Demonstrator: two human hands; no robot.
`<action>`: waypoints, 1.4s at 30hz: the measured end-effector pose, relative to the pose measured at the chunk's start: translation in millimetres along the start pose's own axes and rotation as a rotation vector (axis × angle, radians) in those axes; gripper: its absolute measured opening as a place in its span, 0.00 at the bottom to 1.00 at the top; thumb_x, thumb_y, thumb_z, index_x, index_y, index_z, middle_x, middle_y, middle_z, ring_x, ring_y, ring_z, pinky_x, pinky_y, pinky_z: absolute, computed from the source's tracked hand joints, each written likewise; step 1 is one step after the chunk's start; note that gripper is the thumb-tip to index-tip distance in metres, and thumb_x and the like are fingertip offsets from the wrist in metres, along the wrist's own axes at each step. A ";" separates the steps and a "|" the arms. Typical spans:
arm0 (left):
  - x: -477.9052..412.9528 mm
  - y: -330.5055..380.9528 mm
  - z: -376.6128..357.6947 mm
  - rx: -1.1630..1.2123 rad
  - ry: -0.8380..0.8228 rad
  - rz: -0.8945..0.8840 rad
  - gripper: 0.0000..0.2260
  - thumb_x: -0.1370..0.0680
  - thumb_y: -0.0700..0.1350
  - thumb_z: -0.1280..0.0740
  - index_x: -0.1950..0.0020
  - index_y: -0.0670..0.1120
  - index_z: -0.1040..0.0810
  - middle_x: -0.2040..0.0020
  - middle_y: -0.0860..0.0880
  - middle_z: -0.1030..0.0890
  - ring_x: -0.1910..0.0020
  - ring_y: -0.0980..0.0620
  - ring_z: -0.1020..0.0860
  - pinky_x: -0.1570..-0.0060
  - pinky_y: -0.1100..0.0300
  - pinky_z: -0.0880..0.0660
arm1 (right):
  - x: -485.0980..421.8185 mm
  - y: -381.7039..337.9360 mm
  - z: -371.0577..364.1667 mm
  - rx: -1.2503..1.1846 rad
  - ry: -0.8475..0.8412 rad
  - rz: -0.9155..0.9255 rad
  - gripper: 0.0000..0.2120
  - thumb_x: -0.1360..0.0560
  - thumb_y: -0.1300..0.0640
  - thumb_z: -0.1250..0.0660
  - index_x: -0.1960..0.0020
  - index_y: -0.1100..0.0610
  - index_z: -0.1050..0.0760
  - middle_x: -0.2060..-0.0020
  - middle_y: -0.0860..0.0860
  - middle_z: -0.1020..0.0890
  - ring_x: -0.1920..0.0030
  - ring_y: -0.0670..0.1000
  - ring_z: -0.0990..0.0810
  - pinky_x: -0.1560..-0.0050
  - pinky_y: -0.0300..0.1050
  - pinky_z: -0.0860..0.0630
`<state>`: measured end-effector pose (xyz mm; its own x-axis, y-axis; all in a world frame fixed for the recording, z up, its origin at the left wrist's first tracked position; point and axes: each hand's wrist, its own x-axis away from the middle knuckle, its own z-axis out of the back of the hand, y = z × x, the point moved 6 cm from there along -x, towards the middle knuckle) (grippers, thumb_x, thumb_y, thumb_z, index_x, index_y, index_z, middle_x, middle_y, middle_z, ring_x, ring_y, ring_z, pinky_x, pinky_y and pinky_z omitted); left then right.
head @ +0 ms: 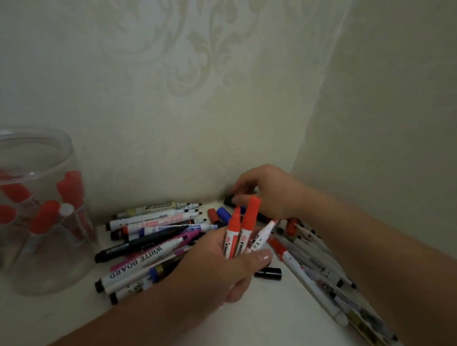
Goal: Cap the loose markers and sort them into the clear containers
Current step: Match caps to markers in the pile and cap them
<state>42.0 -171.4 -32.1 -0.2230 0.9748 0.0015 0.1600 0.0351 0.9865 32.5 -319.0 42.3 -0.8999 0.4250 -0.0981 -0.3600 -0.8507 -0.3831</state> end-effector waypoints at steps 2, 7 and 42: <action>-2.1 -4.1 0.3 0.030 -0.014 0.026 0.22 0.30 0.45 0.22 0.43 0.36 0.25 0.73 0.46 0.34 0.78 0.52 0.38 0.76 0.60 0.39 | -15.8 -5.8 -14.7 0.034 -0.072 0.051 0.10 0.24 0.53 0.27 0.43 0.52 0.17 0.51 0.45 0.16 0.52 0.42 0.18 0.48 0.38 0.22; -4.5 -3.4 3.5 0.136 -0.007 0.016 0.12 0.32 0.33 0.35 0.50 0.40 0.24 0.69 0.42 0.33 0.76 0.50 0.38 0.75 0.60 0.41 | -25.7 -0.5 -2.1 0.051 0.073 0.056 0.10 0.23 0.53 0.29 0.43 0.53 0.17 0.49 0.46 0.16 0.51 0.44 0.19 0.48 0.38 0.24; -7.0 2.1 -0.8 -0.171 0.008 0.004 0.16 0.32 0.63 0.33 0.54 0.54 0.15 0.64 0.43 0.17 0.68 0.47 0.22 0.66 0.53 0.24 | 33.0 69.0 4.3 0.395 -0.281 -0.163 0.09 0.30 0.48 0.26 0.64 0.45 0.26 0.66 0.43 0.23 0.65 0.45 0.23 0.65 0.42 0.27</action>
<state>43.2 -178.3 -29.9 -0.2304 0.9731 0.0058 -0.0047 -0.0070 1.0000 -23.1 -365.1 16.6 -0.8361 0.5085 0.2058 -0.5180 -0.8553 0.0090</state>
